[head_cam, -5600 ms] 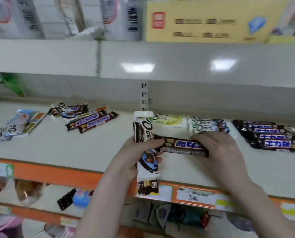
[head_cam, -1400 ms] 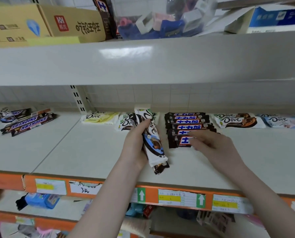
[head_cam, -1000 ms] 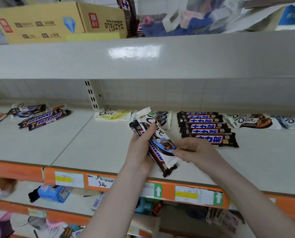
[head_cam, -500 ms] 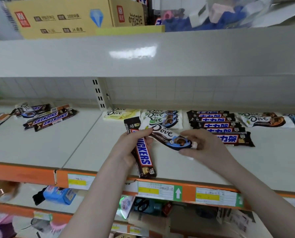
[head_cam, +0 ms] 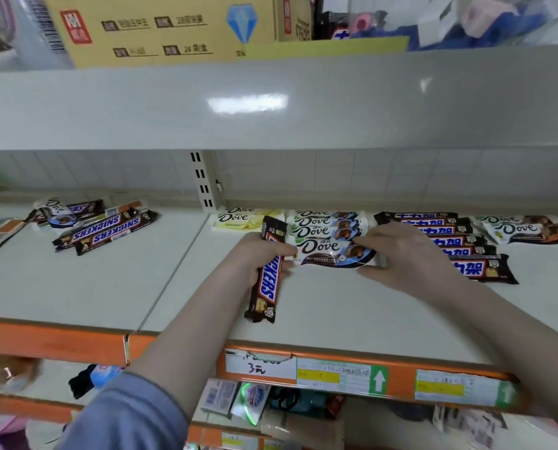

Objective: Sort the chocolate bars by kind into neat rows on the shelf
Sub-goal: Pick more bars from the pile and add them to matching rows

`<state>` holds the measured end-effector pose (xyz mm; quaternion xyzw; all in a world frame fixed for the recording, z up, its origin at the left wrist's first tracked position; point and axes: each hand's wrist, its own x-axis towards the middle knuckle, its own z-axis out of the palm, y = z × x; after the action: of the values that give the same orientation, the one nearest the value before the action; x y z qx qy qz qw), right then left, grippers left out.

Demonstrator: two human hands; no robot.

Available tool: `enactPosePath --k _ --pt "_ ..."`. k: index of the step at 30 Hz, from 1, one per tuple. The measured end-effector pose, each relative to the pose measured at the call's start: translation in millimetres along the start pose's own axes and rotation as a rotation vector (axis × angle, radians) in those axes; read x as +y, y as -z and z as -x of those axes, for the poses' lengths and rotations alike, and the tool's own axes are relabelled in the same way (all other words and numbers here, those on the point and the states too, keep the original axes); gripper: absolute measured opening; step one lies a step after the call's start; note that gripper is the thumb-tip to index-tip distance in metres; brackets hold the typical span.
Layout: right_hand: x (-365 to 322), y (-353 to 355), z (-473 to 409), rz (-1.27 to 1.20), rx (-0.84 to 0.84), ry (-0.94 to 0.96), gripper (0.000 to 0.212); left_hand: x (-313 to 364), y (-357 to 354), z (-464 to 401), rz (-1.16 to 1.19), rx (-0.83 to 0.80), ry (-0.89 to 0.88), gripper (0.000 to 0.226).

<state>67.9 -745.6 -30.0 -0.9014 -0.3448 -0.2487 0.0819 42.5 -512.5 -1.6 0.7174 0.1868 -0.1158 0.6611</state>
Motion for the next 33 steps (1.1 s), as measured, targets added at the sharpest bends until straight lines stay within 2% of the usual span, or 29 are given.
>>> enactPosePath --k 7,15,21,24,29,33 --pt "4 -16 -12 0.014 -0.048 -0.052 0.041 5 0 -20 -0.050 0.046 -0.047 0.018" --pt "13 -25 -13 0.023 -0.074 -0.044 0.040 3 2 -25 -0.062 -0.019 -0.003 0.015" --pt "9 -27 -10 0.039 -0.054 -0.068 0.041 2 6 -22 -0.018 -0.028 -0.002 0.030" --pt "5 -23 -9 0.018 -0.040 -0.118 0.041 2 7 -11 0.118 0.003 -0.043 0.025" --pt "-22 -2 -3 -0.191 0.096 -0.297 0.033 4 0 15 0.562 -0.028 -0.117 0.018" --pt "-46 14 15 -0.389 0.045 -0.399 0.028 7 -14 31 0.809 -0.048 -0.124 0.015"
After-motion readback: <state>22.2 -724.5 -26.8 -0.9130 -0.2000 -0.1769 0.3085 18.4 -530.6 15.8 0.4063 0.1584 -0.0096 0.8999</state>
